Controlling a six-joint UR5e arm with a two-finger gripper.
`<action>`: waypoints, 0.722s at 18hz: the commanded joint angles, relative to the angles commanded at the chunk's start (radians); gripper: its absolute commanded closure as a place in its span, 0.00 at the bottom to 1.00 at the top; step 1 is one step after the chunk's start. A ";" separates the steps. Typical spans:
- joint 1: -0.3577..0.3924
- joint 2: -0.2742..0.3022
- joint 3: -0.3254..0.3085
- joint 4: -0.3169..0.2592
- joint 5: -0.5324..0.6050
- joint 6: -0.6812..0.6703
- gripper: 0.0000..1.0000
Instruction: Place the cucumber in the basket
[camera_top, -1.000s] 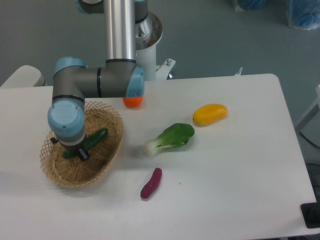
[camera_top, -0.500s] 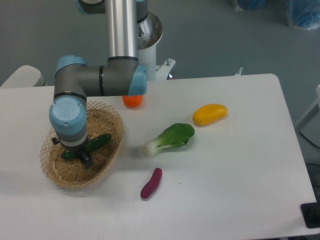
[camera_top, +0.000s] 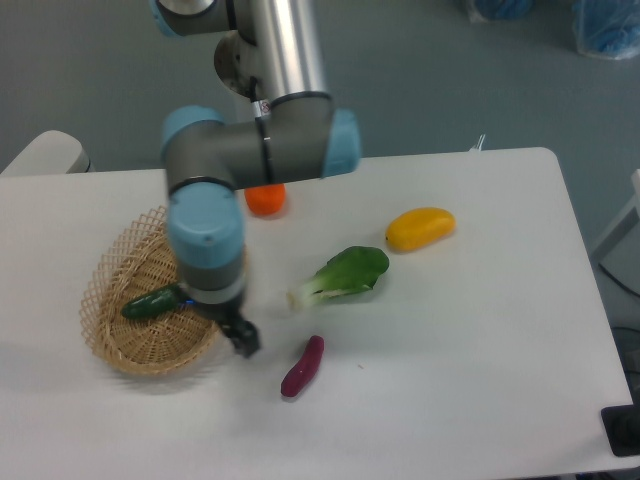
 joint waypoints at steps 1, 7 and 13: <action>0.025 -0.015 0.008 0.000 0.008 0.026 0.00; 0.155 -0.096 0.092 0.003 0.032 0.236 0.00; 0.230 -0.167 0.178 0.001 0.034 0.376 0.00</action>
